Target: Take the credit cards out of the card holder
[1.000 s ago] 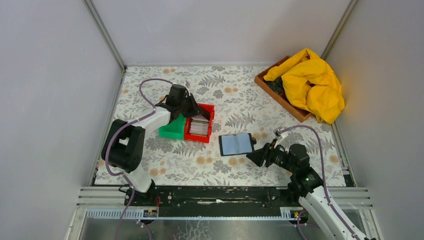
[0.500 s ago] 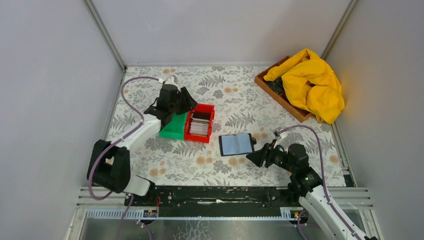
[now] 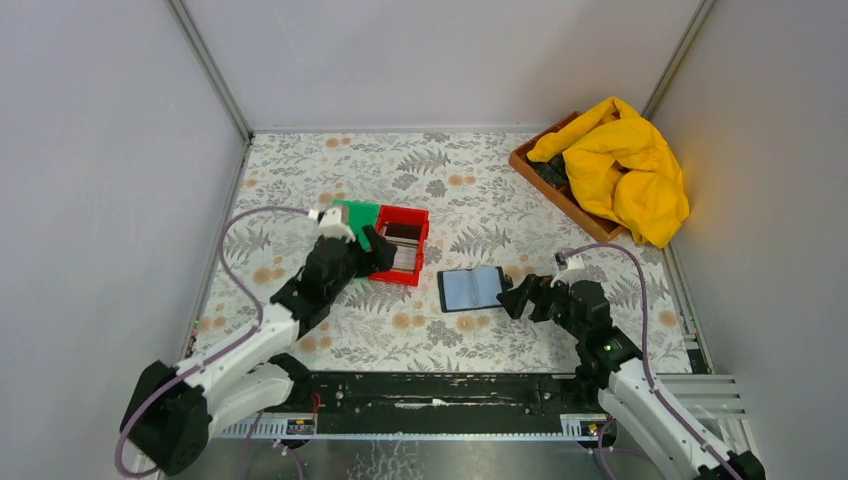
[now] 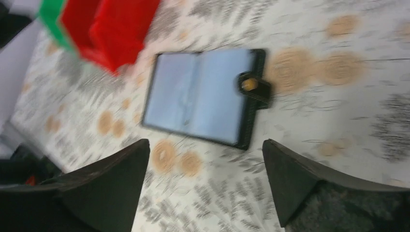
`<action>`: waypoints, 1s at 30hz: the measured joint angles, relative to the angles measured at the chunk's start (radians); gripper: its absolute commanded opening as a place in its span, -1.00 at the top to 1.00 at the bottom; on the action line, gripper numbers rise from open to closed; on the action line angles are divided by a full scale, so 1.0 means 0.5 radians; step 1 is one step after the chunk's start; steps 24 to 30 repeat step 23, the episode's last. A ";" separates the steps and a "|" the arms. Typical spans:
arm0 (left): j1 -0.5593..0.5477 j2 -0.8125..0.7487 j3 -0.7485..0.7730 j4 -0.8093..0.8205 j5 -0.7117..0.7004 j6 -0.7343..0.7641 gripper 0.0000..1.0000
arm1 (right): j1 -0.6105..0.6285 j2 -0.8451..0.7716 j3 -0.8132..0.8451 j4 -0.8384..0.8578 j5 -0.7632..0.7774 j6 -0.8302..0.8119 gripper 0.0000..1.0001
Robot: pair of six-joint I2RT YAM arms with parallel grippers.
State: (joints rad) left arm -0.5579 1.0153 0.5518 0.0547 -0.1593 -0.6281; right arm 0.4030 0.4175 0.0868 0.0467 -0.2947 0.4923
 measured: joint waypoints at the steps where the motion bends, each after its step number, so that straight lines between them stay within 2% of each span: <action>1: -0.014 -0.047 -0.098 0.090 -0.020 0.011 -0.89 | 0.001 0.070 0.018 0.032 0.091 -0.014 -0.98; 4: -0.025 -0.294 -0.410 0.128 -0.047 0.023 -1.00 | -0.004 0.424 0.161 0.099 0.396 -0.053 -1.00; 9: -0.028 -0.421 -0.491 0.144 -0.064 0.037 -1.00 | -0.004 0.823 0.385 0.316 0.867 -0.175 -0.99; 14: -0.043 -0.301 -0.475 0.157 -0.072 0.074 -1.00 | -0.004 0.780 0.218 0.725 1.148 -0.268 -0.93; 19: -0.094 -0.288 -0.481 0.160 -0.101 0.127 -1.00 | -0.004 0.655 0.114 0.788 1.254 -0.301 -0.91; 30: -0.115 -0.378 -0.501 0.169 -0.141 0.165 -1.00 | -0.004 0.741 0.113 0.872 1.286 -0.314 -0.90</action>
